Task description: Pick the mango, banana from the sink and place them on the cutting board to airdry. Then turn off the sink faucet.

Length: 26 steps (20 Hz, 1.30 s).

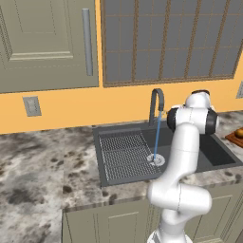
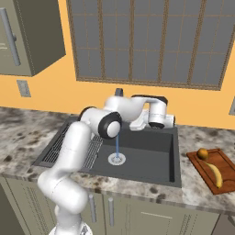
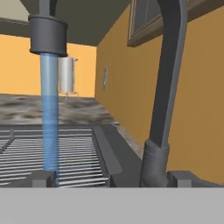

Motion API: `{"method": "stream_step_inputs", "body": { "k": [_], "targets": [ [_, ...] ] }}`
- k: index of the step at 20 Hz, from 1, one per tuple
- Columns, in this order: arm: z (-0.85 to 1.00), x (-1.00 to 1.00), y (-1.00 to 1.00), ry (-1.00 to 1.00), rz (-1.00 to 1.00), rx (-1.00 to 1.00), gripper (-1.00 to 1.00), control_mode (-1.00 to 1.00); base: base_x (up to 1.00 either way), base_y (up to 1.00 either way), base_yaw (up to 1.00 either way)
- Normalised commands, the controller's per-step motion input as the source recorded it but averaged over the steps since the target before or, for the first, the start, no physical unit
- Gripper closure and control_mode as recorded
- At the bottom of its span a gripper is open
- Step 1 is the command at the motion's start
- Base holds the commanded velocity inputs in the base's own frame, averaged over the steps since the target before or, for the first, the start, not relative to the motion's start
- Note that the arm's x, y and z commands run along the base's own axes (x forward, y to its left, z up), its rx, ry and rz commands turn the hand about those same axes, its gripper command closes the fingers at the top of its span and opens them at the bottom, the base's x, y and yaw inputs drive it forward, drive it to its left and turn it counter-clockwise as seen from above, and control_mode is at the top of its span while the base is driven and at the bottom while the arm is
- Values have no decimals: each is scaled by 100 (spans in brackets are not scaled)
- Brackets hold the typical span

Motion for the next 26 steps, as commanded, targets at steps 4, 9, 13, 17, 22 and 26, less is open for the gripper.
{"method": "stream_step_inputs", "body": {
  "k": [4, 9, 13, 17, 22, 26],
  "targets": [
    [-9, 13, -8, 3, 0, 2, -100, -100, 0, 0, 0],
    [-9, 20, 0, 3, 0, 1, -100, -100, 0, 0, 0],
    [-8, 24, -3, 4, 0, 2, -100, -100, 0, 0, 0],
    [-7, 22, -13, 5, 0, 3, -100, -100, 0, 0, 0],
    [-7, 17, -19, 5, 0, 3, -100, -100, 0, 0, 0],
    [-7, 27, -8, 6, 0, 3, -100, -100, 0, 0, 0]
  ]
}}
